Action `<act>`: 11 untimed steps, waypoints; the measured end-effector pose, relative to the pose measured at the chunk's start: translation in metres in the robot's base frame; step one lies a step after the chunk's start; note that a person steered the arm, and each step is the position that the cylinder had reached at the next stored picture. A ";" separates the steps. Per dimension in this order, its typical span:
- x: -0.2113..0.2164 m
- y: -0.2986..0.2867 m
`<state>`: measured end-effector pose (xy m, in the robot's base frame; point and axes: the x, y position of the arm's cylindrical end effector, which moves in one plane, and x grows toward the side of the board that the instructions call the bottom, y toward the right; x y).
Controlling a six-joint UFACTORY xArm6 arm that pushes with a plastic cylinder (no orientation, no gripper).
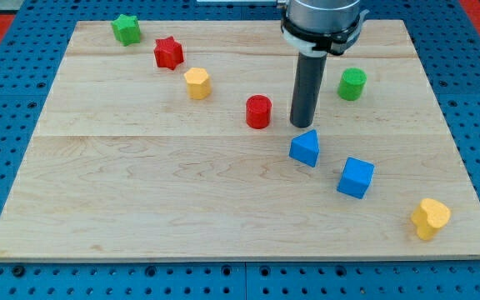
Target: Push green circle to red circle
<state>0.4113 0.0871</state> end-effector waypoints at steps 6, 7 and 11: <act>-0.047 0.095; -0.040 0.097; 0.007 0.035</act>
<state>0.4179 0.1217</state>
